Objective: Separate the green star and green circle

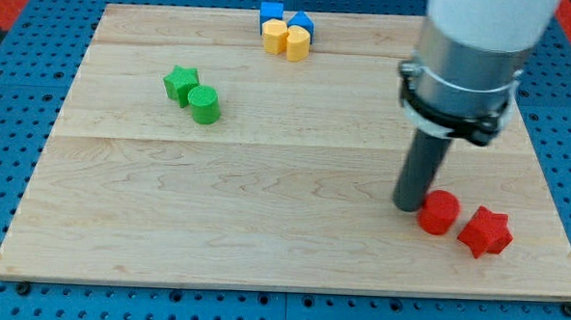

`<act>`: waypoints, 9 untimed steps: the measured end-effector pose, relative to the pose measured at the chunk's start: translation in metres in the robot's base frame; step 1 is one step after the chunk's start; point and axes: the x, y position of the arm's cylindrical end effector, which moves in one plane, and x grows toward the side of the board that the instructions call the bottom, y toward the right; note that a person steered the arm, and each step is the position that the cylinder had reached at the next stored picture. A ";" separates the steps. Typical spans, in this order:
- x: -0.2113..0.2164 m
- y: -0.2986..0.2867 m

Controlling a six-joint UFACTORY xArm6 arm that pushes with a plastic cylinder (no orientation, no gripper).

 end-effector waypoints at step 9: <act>-0.115 -0.250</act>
